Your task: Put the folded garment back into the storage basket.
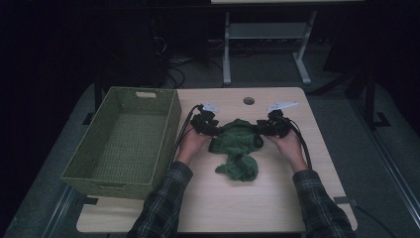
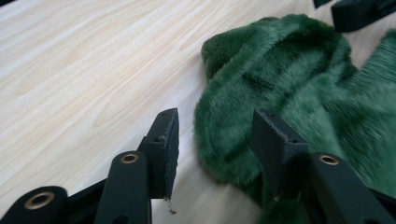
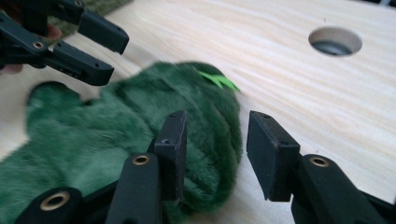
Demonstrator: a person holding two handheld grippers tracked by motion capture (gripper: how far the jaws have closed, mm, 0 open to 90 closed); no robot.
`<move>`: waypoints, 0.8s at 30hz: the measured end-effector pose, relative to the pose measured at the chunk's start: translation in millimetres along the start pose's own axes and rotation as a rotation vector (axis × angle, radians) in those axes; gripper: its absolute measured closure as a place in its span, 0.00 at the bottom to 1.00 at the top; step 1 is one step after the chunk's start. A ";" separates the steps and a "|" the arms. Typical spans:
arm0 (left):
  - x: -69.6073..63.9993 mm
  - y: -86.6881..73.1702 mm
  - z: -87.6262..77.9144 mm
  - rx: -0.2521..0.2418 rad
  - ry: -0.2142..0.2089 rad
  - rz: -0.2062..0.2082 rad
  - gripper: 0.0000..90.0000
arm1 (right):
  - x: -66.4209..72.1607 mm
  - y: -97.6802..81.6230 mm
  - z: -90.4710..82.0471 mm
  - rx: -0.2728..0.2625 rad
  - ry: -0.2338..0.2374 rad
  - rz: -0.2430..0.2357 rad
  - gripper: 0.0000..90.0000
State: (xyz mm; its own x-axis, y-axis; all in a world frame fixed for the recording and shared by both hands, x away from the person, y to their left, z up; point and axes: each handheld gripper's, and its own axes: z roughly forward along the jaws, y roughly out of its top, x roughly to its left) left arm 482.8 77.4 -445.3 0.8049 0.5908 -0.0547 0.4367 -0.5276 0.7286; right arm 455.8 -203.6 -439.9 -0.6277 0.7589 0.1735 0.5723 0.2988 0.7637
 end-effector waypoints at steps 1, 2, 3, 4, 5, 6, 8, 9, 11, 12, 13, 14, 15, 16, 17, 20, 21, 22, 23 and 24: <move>0.7 0.9 3.6 0.008 -0.009 0.000 0.57 | -1.3 -1.3 2.6 0.009 -0.004 0.001 0.64; 0.9 1.6 7.2 0.010 -0.010 0.003 0.57 | -2.8 -2.7 5.2 0.014 -0.006 0.000 0.64; 2.0 2.3 10.0 0.015 -0.010 0.011 0.57 | -4.1 -3.8 7.3 0.023 -0.005 0.004 0.64; 2.7 2.7 12.6 0.016 -0.017 0.005 0.57 | -6.0 -5.2 9.2 0.025 -0.005 0.002 0.65; 2.7 2.7 12.6 0.016 -0.017 0.005 0.56 | -7.1 -6.1 10.6 0.027 -0.005 0.012 0.66; 2.6 3.1 18.0 0.023 -0.026 -0.009 0.56 | -9.2 -7.5 12.5 0.028 -0.001 0.012 0.66; 2.1 3.1 21.7 0.027 -0.029 0.000 0.57 | -9.3 -8.1 13.7 0.033 0.001 0.026 0.68; 2.1 2.9 23.5 0.040 -0.027 0.001 0.58 | -9.2 -8.4 14.7 0.035 0.001 0.026 0.68; 3.9 1.4 27.3 0.050 -0.028 -0.009 0.60 | -9.1 -9.0 16.7 0.045 -0.004 0.020 0.70; 4.9 0.7 28.8 0.052 -0.033 -0.018 0.62 | -9.4 -9.4 17.7 0.048 -0.006 0.017 0.72; 5.6 0.1 30.3 0.058 -0.030 -0.018 0.64 | -9.7 -9.9 18.7 0.052 -0.005 0.018 0.73; 6.0 -0.4 31.6 0.061 -0.028 -0.017 0.66 | -10.4 -10.7 20.3 0.055 -0.007 0.012 0.75; 5.9 -0.7 32.1 0.059 -0.034 -0.022 0.70 | -10.3 -11.2 21.5 0.060 -0.009 0.012 0.78; 6.4 -0.7 32.4 0.056 -0.041 -0.024 0.73 | -10.2 -11.5 22.0 0.063 -0.010 0.015 0.80; 5.9 -0.6 32.8 0.053 -0.043 -0.030 0.76 | -10.2 -11.8 22.5 0.069 -0.009 0.018 0.81; 6.3 0.0 31.7 0.074 -0.047 -0.014 0.94 | -10.2 -12.3 23.6 0.074 -0.008 0.014 0.91; 6.0 0.4 30.9 0.071 -0.049 -0.015 0.94 | -10.1 -12.3 23.5 0.077 -0.010 0.015 0.94; 4.9 1.4 28.7 0.060 -0.043 -0.016 0.96 | -10.7 -12.2 22.6 0.071 -0.010 0.020 0.96; 4.7 2.1 27.0 0.054 -0.040 -0.014 0.96 | -11.7 -12.0 21.8 0.061 -0.004 0.026 0.96; 4.4 3.1 24.7 0.043 -0.038 -0.012 0.97 | -12.0 -11.6 20.6 0.058 0.001 0.030 0.96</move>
State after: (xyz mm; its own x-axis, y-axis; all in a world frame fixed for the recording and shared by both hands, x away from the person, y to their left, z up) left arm 497.6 63.3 -460.2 0.8138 0.5743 -0.0895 0.4627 -0.5469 0.6977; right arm 467.5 -204.2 -463.7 -0.6102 0.7674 0.1969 0.6207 0.3086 0.7208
